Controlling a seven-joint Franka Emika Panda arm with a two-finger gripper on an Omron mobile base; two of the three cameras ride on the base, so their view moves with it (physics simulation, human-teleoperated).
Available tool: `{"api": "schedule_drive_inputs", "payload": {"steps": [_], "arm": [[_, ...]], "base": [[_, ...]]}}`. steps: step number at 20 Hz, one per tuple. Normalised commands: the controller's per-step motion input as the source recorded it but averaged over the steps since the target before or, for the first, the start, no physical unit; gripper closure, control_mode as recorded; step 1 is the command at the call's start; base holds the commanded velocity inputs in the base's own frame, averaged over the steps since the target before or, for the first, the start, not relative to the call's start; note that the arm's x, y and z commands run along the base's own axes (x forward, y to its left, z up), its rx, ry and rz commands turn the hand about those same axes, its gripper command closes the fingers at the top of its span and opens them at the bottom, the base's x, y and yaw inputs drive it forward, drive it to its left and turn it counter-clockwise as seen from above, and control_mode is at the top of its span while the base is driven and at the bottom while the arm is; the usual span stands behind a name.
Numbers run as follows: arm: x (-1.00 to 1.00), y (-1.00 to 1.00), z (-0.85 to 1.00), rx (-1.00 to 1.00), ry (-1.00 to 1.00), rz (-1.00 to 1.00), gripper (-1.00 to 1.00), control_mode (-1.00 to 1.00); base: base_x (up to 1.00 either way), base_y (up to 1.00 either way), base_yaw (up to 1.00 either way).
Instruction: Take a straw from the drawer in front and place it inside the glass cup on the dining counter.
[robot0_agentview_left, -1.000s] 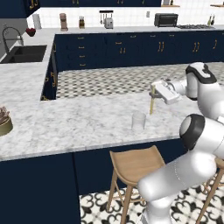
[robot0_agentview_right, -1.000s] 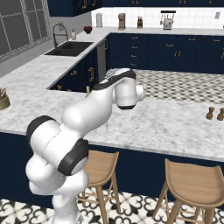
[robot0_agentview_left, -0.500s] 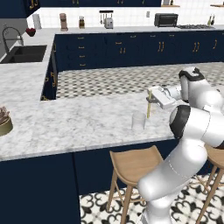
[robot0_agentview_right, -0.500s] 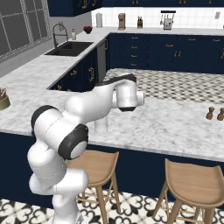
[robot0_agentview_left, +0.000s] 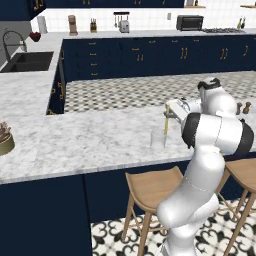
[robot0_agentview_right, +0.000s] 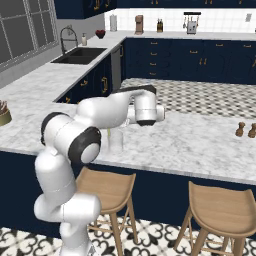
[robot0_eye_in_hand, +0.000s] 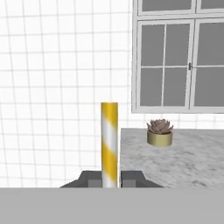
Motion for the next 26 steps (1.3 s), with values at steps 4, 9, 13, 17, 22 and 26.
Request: {"api": "schedule_drive_inputs", "payload": {"steps": [4, 9, 13, 17, 22, 26], "arm": [[0.32, 0.0, -0.2, 0.0, 0.0, 0.0, 1.0, -1.0], [0.26, 0.0, -0.2, 0.0, 0.0, 0.0, 1.0, -1.0], [0.31, 0.0, -0.22, 0.0, 0.0, 0.0, 1.0, -1.0], [0.33, 0.0, -0.19, 0.0, 0.0, 0.0, 1.0, -1.0], [0.25, 0.0, -0.29, 0.0, 0.0, 0.0, 1.0, -1.0], [0.23, 0.0, -0.32, 0.0, 0.0, 0.0, 1.0, -1.0]], "base": [[0.0, 0.0, 0.0], [0.0, 0.0, 0.0], [0.0, 0.0, 0.0], [0.0, 0.0, 0.0], [0.0, 0.0, 0.0], [0.0, 0.0, 0.0]]}}
